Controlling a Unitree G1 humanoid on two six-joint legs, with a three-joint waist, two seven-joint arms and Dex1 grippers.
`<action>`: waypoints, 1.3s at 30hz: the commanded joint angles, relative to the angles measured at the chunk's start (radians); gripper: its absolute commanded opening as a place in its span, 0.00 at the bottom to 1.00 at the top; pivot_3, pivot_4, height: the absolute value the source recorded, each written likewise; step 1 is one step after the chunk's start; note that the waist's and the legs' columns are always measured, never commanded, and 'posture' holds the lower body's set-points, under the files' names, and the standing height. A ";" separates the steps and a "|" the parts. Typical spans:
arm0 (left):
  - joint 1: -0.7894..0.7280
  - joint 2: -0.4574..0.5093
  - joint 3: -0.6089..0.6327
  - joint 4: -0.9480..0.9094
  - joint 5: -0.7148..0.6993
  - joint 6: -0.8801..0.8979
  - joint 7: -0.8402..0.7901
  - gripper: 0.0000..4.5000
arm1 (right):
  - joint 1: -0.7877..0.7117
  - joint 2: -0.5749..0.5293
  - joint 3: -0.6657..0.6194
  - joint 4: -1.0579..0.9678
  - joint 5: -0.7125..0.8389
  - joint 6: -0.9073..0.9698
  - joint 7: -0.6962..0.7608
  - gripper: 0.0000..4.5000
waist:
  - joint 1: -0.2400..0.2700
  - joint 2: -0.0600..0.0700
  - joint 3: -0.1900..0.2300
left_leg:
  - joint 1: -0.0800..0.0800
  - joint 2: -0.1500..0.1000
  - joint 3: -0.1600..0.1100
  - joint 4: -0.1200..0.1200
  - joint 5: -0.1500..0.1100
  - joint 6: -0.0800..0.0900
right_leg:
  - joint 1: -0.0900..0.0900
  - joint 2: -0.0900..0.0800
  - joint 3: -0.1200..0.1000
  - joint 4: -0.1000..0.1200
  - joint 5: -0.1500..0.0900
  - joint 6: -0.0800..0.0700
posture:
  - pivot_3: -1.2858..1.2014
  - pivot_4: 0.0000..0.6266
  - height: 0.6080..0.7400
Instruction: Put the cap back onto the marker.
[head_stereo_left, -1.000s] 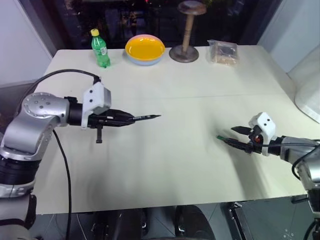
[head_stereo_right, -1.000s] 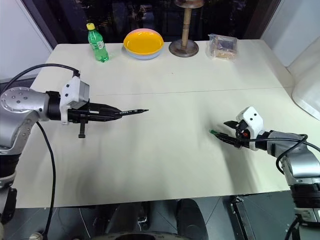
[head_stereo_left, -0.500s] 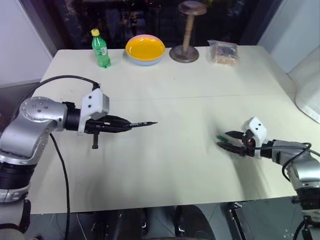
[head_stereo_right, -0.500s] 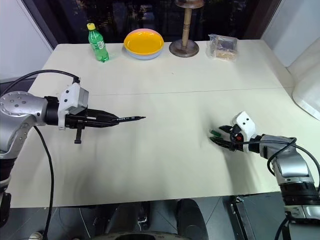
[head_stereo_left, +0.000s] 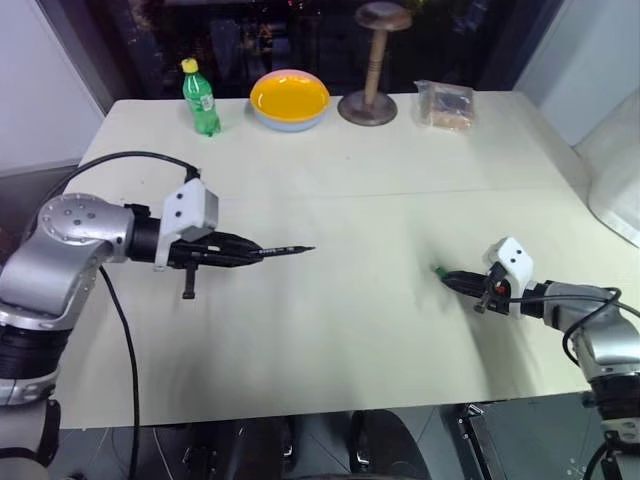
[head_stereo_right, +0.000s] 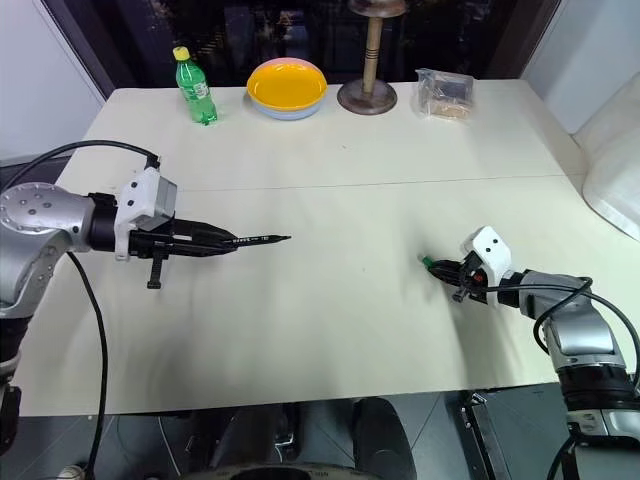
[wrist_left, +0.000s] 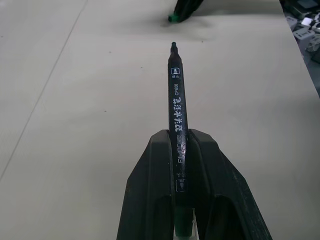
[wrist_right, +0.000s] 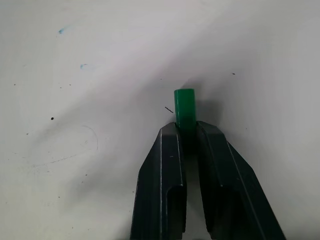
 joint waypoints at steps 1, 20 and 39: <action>-0.005 0.022 0.029 -0.003 -0.005 -0.020 -0.007 0.00 | 0.010 0.012 0.021 0.013 -0.015 0.003 0.013 0.01 | 0.000 0.000 0.000 | 0.000 0.000 0.000 0.000 0.000 0.000 | 0.000 0.000 0.000 0.000 0.000 0.000 | 0.52 0.24 1.00; -0.165 -0.098 -0.151 0.219 0.147 -0.261 -0.111 0.00 | -0.176 -0.205 0.093 -0.407 0.017 0.080 0.241 0.01 | 0.003 0.002 0.001 | 0.000 0.000 0.000 0.001 0.000 0.000 | -0.001 0.000 0.000 0.001 0.000 0.000 | 0.52 0.24 1.00; -0.251 -0.186 -0.188 0.263 0.229 -0.311 -0.083 0.00 | -0.474 -0.033 0.319 -0.288 -0.101 0.068 0.269 0.01 | 0.003 0.002 0.001 | -0.002 0.000 0.001 0.002 0.000 0.000 | -0.002 0.000 0.000 0.001 0.001 0.001 | 0.52 0.24 1.00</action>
